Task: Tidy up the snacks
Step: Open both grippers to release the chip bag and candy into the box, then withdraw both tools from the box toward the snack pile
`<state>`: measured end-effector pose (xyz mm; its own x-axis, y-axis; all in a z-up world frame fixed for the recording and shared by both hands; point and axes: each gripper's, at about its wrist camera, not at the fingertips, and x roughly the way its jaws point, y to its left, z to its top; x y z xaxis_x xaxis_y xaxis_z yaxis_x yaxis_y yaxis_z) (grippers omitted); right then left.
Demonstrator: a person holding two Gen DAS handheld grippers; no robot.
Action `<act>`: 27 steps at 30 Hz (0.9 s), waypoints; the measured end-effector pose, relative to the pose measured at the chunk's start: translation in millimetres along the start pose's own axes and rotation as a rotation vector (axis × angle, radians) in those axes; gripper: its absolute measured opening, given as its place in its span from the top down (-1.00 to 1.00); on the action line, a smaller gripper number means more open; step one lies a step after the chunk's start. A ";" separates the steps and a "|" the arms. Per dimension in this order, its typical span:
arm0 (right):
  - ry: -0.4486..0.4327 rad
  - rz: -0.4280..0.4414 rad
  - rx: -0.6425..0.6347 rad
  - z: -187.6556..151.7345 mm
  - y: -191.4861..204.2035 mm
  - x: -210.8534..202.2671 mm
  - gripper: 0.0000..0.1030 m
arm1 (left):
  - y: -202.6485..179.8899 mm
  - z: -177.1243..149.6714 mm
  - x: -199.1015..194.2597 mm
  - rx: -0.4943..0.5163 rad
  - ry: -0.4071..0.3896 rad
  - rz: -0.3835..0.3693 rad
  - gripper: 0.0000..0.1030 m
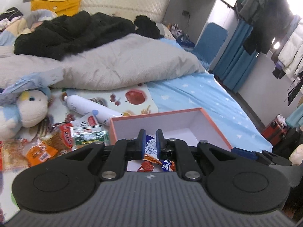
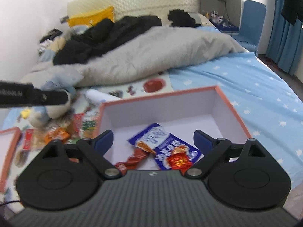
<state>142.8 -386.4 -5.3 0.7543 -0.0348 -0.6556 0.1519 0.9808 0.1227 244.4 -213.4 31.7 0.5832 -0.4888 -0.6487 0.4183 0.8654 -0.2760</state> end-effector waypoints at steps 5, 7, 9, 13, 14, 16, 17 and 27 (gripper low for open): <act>-0.053 0.017 -0.013 0.2 18.8 -31.6 -0.81 | 11.0 -12.0 -46.3 -0.008 -0.037 0.006 0.74; -0.071 0.013 -0.021 0.5 26.1 -42.0 -0.81 | 17.4 -15.0 -65.0 -0.023 -0.060 0.011 0.74; -0.083 0.015 -0.020 0.7 32.1 -50.3 -0.81 | 22.1 -17.0 -80.5 -0.028 -0.078 0.017 0.74; -0.106 0.032 -0.035 -0.9 48.4 -68.8 -0.81 | 31.3 -24.2 -109.5 -0.031 -0.112 0.021 0.74; -0.111 0.040 -0.042 -1.5 53.7 -73.5 -0.81 | 34.6 -27.4 -116.2 -0.036 -0.119 0.023 0.73; -0.108 0.071 -0.044 -2.8 63.0 -81.0 -0.81 | 42.1 -34.2 -127.2 -0.049 -0.128 0.033 0.59; -0.098 0.098 -0.044 -3.3 67.6 -84.2 -0.81 | 47.0 -38.5 -132.9 -0.057 -0.134 0.041 0.48; 0.044 0.272 -0.164 -1.1 126.7 -135.6 -0.81 | 111.8 -80.5 -169.9 -0.180 -0.120 0.198 0.42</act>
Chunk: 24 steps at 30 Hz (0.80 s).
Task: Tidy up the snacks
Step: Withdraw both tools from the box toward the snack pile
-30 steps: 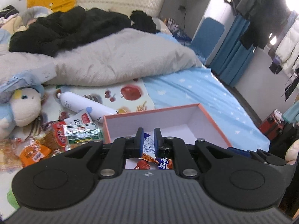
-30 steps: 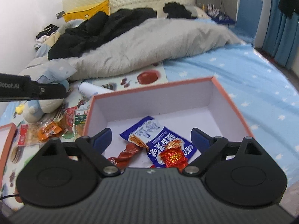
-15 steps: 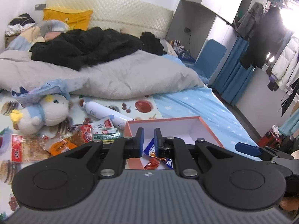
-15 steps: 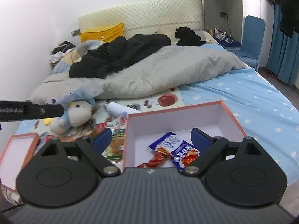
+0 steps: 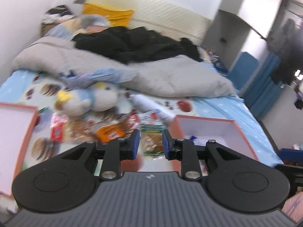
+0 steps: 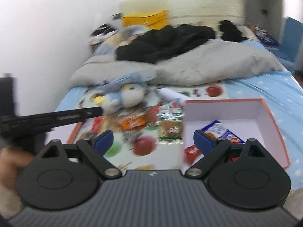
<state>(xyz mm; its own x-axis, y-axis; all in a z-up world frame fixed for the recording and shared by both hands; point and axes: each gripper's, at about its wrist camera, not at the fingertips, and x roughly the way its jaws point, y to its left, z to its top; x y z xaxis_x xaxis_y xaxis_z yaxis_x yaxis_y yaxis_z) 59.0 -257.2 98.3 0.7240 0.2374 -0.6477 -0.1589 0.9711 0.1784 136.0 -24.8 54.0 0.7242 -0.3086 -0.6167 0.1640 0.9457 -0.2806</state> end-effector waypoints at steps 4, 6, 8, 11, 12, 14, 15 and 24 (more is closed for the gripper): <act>0.091 0.089 -0.003 6.4 16.9 -8.2 -0.81 | 30.3 -11.5 1.2 -0.055 0.018 0.055 0.42; 0.105 0.124 -0.043 8.6 27.1 -12.5 -0.81 | 42.1 -16.0 4.9 -0.074 0.032 0.082 0.42; 0.116 0.126 -0.063 11.3 34.4 -12.7 -0.81 | 52.0 -19.3 8.0 -0.089 0.041 0.096 0.42; 0.132 0.112 -0.063 17.2 39.8 -4.6 -0.81 | 61.3 -21.8 13.2 -0.115 0.043 0.102 0.42; 0.137 0.109 -0.064 18.4 40.6 -1.6 -0.81 | 63.3 -22.4 15.2 -0.122 0.047 0.103 0.42; 0.167 0.105 -0.055 21.5 44.0 6.5 -0.81 | 65.4 -22.2 20.1 -0.124 0.055 0.100 0.42; 0.171 0.126 -0.056 22.7 46.4 8.2 -0.81 | 66.1 -22.6 22.5 -0.121 0.059 0.100 0.42; 0.202 0.133 -0.094 35.1 59.9 34.1 -0.81 | 85.1 -24.0 42.8 -0.169 0.076 0.098 0.41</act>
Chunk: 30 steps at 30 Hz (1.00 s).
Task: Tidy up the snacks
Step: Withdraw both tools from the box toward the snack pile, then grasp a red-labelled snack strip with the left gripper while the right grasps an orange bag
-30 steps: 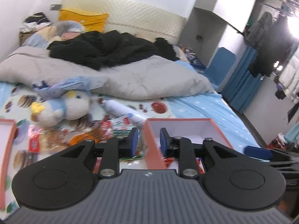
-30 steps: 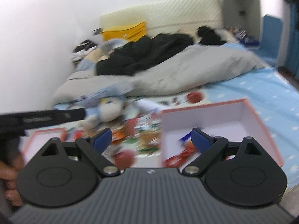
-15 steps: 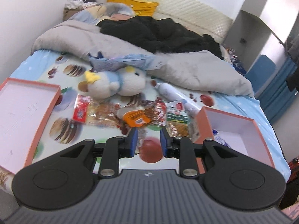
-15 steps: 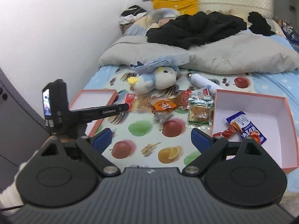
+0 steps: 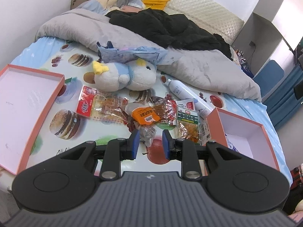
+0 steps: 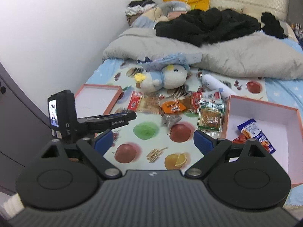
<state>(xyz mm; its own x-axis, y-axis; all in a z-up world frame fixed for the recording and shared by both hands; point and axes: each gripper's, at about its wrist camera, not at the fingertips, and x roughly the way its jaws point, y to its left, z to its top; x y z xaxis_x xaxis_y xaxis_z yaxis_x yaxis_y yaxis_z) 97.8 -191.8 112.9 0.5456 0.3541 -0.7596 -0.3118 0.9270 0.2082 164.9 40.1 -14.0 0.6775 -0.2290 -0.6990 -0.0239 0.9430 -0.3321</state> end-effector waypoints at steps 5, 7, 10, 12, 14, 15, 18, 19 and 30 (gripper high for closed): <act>0.043 -0.044 0.053 4.2 -15.5 37.1 -0.81 | 13.6 3.2 18.0 -0.023 0.017 0.006 0.41; 0.033 -0.066 0.062 5.9 -23.7 51.9 -0.81 | 20.3 5.5 27.9 -0.033 0.023 0.013 0.41; 0.041 -0.069 0.084 8.6 -38.9 79.0 -0.81 | 31.9 10.0 45.0 -0.055 0.032 0.016 0.41; 0.058 -0.058 0.106 10.4 -49.4 97.9 -0.81 | 38.1 13.1 56.9 -0.061 0.037 0.017 0.41; 0.064 -0.050 0.104 12.1 -55.3 114.1 -0.81 | 44.1 17.4 71.1 -0.060 0.045 0.025 0.41; 0.062 -0.044 0.097 13.3 -56.8 122.8 -0.81 | 47.1 19.7 78.4 -0.060 0.049 0.032 0.41; 0.051 0.001 0.080 18.4 -60.1 148.0 -0.81 | 58.6 26.8 102.0 -0.066 0.066 0.042 0.41; 0.048 0.025 0.078 19.3 -61.4 156.8 -0.80 | 63.3 28.3 109.5 -0.071 0.072 0.048 0.35; 0.047 0.100 -0.019 33.9 -61.5 276.3 -0.79 | 117.7 47.0 192.0 -0.019 0.102 0.163 -0.59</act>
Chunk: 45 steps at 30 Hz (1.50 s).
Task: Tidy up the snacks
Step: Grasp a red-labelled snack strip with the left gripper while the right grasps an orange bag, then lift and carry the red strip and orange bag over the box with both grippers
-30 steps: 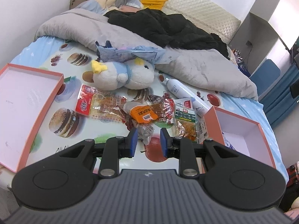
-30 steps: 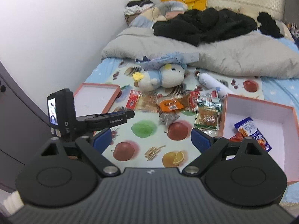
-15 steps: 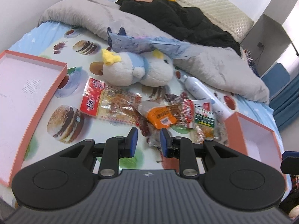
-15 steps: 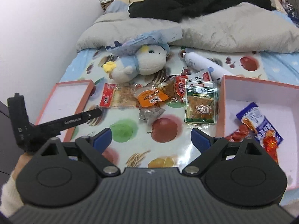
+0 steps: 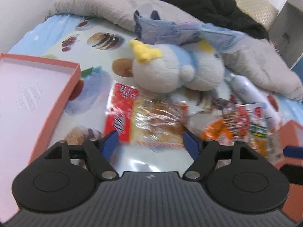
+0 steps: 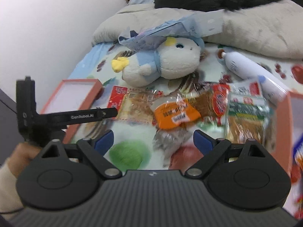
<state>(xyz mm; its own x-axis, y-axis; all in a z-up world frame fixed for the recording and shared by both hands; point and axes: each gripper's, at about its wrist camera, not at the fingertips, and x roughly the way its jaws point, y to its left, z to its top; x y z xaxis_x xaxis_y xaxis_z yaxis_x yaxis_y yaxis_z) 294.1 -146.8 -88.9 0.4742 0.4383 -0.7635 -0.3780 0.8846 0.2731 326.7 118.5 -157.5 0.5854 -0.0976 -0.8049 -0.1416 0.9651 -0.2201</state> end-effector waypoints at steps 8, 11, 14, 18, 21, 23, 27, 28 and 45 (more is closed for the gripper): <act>0.015 -0.073 -0.182 17.0 -1.2 77.3 -0.72 | 33.5 6.9 50.3 -0.029 0.031 0.028 -0.60; 0.033 -0.096 -0.205 20.6 -5.2 103.1 -0.57 | 42.5 7.8 64.2 -0.041 0.040 0.005 -0.60; 0.027 -0.118 -0.227 21.9 -8.5 122.9 -0.55 | 46.1 9.6 71.7 -0.038 0.024 -0.016 -0.60; 0.034 -0.122 -0.257 24.1 -8.7 134.3 -0.49 | 47.3 13.5 77.8 -0.043 0.019 -0.088 -0.60; 0.073 -0.110 -0.249 23.3 -12.1 142.9 -0.32 | 46.0 16.0 82.4 -0.059 0.015 -0.154 -0.60; 0.074 -0.113 -0.251 20.5 -11.7 143.4 -0.31 | 44.9 18.0 84.9 -0.068 0.016 -0.179 -0.60; 0.090 -0.080 -0.255 16.6 -10.0 142.7 -0.01 | 41.8 19.4 90.1 -0.086 0.033 -0.269 -0.57; 0.105 -0.075 -0.255 15.4 -9.9 145.1 0.04 | 39.1 19.3 92.1 -0.086 0.036 -0.283 -0.57; 0.101 -0.056 -0.269 7.7 -6.9 142.8 0.36 | 8.7 23.3 108.6 -0.032 -0.017 -0.121 0.76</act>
<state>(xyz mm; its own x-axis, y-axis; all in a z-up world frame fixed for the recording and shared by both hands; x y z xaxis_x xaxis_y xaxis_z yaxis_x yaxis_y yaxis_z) 370.6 -89.1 -195.2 0.4238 0.3604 -0.8310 -0.5570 0.8272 0.0747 407.6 122.0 -234.0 0.6135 -0.2082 -0.7618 -0.0945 0.9383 -0.3325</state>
